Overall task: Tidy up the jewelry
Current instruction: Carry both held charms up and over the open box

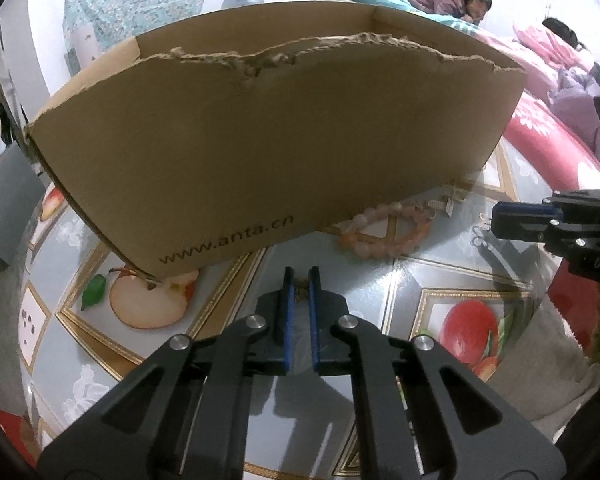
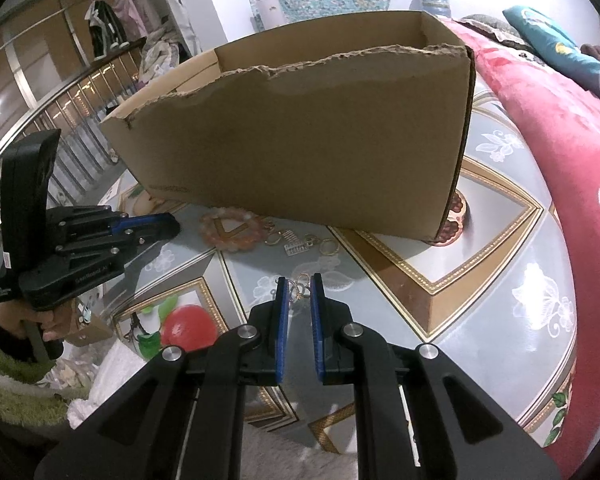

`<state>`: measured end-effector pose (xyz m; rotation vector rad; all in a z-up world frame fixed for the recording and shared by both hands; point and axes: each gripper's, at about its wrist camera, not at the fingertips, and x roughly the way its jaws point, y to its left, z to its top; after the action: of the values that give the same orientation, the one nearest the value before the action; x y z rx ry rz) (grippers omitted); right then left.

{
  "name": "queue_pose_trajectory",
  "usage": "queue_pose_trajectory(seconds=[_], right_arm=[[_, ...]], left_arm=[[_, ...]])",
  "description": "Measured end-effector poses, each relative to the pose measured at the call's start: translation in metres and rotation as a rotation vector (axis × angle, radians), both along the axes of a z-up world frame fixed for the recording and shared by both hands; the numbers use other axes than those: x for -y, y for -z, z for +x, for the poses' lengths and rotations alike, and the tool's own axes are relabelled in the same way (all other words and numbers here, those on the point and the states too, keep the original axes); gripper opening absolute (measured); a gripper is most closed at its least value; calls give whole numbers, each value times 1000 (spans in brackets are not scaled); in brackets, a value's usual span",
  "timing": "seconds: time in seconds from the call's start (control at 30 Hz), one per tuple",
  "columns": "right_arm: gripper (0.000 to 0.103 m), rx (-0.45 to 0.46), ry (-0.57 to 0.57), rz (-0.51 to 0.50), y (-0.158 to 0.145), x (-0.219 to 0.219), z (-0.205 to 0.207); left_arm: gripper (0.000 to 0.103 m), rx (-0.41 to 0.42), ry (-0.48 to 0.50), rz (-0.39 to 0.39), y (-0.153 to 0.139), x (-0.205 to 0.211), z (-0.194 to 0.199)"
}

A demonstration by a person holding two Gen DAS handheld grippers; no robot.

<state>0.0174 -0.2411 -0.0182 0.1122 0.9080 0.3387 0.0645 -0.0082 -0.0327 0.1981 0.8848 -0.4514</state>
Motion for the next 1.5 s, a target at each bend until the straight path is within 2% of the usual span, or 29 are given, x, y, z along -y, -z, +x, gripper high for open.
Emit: queue_pose_trajectory(seconds=[0.27,0.47,0.67,0.77,0.9,1.03,1.2,1.37,1.5], right_arm=[[11,28,3,4,-7,2,-6],[11,81,-3,12,-25,3,-15],[11,203,-37,33,-71,5,-18],[11,284,-72,54,-100,6,-9],[11,321,-119,69,-125,1,22],[11,240,-150,67,-125,-15,69],[11,30,-150,56,-99,-36,136],[11,-80,-125,22,-75,-46,163],[13,-91,-117,12,-67,-47,165]], left_arm=[[6,27,-17,-76,-15,-13,-12],[6,77,-26,-164,-47,-28,-35],[6,190,7,-275,-105,-35,-53],[6,242,26,-305,-130,-37,-47],[6,258,36,-276,-146,-25,-13],[6,181,14,-220,-137,-12,31],[6,79,-33,-130,-110,-3,86],[6,26,-68,-37,-92,3,112],[6,13,-87,10,-81,5,118]])
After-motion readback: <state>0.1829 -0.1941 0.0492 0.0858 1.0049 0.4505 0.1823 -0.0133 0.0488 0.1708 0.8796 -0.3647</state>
